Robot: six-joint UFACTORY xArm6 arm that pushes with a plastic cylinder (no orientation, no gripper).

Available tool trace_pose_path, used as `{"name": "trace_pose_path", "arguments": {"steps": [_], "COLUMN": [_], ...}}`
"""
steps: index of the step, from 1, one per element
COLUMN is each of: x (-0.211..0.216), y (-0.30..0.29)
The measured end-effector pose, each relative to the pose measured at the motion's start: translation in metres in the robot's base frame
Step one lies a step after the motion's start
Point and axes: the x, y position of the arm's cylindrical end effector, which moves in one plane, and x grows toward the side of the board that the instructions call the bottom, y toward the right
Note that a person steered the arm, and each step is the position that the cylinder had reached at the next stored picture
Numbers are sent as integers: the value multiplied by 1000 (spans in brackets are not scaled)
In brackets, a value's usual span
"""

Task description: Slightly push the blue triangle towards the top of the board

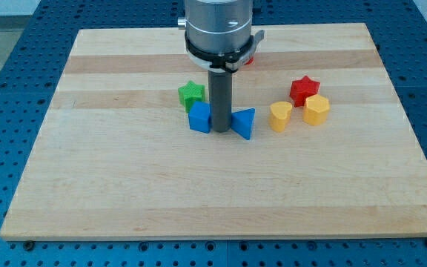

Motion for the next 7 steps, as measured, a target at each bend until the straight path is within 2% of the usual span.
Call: {"name": "trace_pose_path", "arguments": {"steps": [2, 5, 7], "x": [11, 91, 96], "y": [17, 16, 49]}}
